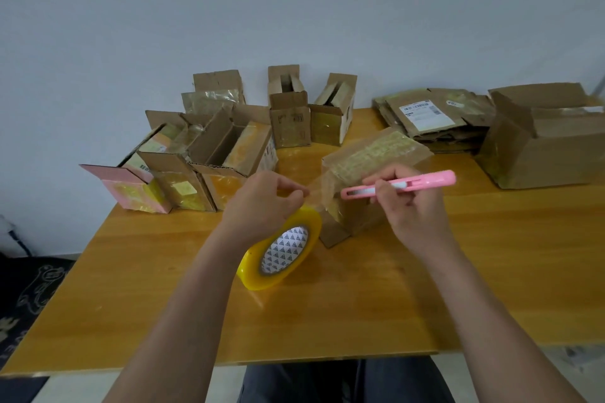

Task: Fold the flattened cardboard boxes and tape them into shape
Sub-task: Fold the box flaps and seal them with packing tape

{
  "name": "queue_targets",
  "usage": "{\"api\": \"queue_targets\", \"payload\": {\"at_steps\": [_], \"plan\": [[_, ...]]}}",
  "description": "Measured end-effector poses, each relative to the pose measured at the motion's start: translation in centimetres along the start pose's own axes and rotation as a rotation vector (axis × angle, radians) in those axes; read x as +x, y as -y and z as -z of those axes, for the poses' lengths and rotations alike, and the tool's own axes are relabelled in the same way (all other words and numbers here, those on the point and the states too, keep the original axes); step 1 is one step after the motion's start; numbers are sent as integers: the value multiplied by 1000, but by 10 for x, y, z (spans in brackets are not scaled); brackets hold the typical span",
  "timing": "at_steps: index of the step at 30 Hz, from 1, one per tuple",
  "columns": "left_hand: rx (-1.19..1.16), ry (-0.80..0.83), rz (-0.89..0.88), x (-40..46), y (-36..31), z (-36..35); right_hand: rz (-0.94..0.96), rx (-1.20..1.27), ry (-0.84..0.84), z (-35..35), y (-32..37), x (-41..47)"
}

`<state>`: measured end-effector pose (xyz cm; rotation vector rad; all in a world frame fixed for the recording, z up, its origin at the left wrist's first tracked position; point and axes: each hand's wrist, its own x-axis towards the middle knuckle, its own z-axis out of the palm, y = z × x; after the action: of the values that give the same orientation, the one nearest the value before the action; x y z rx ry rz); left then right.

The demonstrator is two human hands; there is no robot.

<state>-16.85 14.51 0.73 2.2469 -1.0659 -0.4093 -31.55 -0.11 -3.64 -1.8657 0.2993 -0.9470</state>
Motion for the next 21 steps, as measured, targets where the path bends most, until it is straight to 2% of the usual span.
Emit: {"api": "queue_targets", "payload": {"at_steps": [2,4,8,12,19,21], "plan": [[0,-3,7,-2,-1,1,-7,45,-27,-3,2,0],[10,2,12,-2,-1,1,34,-21,27,-9,5,2],[21,-8,1,-2,-1,2,131,-423,161,-17,-4,7],[0,-8,-9,-4,2,4,-37,-185,131,-10,-3,6],[-18,-25,-9,-7,4,4,-81,10,-38,-9,6,8],[-20,-30,-18,-7,4,4,-66,17,-29,-11,11,8]]}}
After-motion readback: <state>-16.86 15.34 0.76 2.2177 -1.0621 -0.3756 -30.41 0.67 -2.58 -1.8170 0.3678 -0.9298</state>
